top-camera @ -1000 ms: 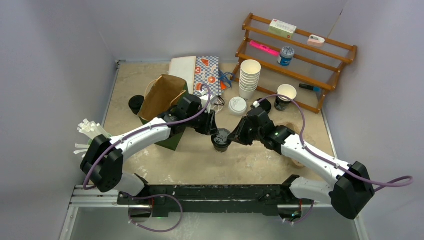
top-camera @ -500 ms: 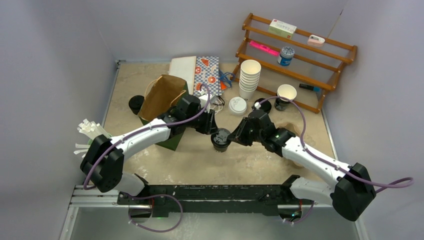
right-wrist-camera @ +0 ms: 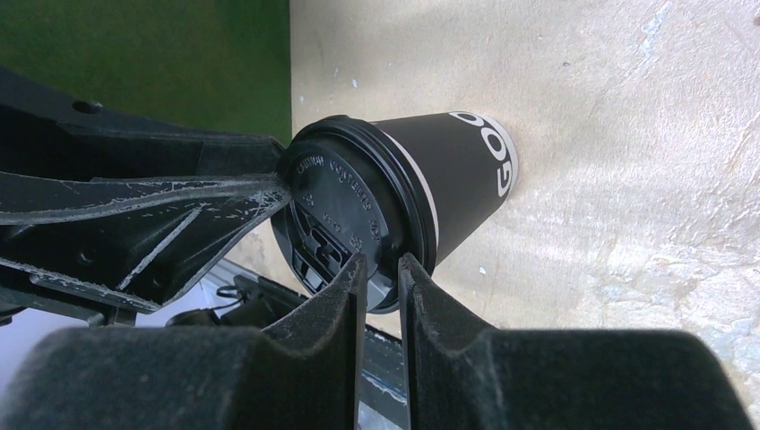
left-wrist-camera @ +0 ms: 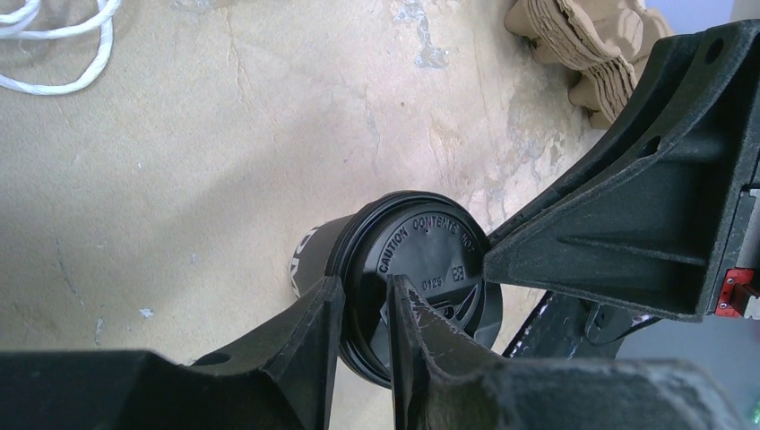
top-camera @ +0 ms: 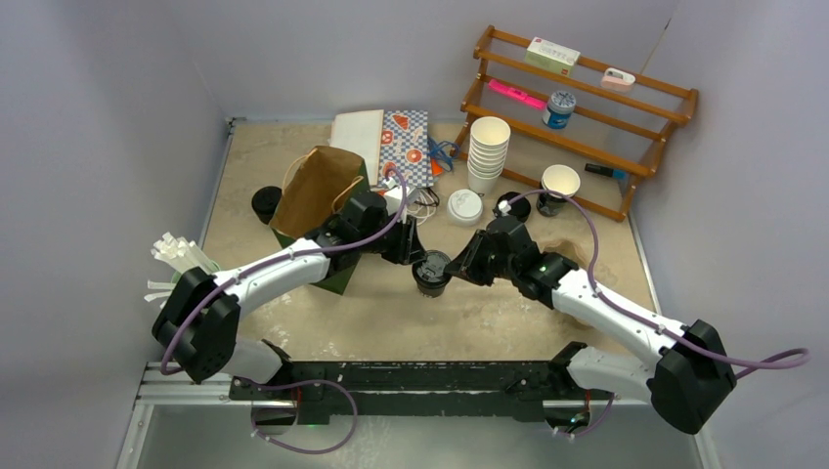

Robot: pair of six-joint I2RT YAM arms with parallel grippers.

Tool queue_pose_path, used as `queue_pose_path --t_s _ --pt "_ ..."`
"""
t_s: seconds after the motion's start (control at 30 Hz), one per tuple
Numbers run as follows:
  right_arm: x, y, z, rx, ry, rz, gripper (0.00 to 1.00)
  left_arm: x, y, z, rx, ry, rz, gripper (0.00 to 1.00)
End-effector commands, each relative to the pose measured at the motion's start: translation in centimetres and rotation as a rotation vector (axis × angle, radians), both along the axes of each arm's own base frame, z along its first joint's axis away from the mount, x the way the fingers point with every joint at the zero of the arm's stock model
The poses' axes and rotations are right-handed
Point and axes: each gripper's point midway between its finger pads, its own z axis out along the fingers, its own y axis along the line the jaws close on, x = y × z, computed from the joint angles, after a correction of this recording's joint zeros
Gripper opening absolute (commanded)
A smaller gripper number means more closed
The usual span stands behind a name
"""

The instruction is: Pack the takeout coffee

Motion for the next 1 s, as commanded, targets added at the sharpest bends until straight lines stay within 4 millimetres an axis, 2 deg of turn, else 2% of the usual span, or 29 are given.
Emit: queue_pose_path --t_s 0.0,0.43,0.73,0.97 --pt "-2.4 -3.2 -6.6 -0.197 0.154 -0.027 0.22 -2.4 1.1 -2.8 0.063 0.106 -0.023 0.27" --pt "-4.0 -4.3 -9.8 -0.233 0.217 -0.033 0.19 -2.8 1.2 -3.4 0.060 0.121 -0.027 0.27" --pt "-4.5 -5.4 -10.7 -0.270 0.232 -0.056 0.19 -3.2 1.3 -3.9 0.055 0.133 -0.025 0.27" --pt "-5.1 -5.8 -12.2 -0.296 0.265 -0.059 0.19 -3.4 1.4 -4.4 0.055 0.143 -0.025 0.27"
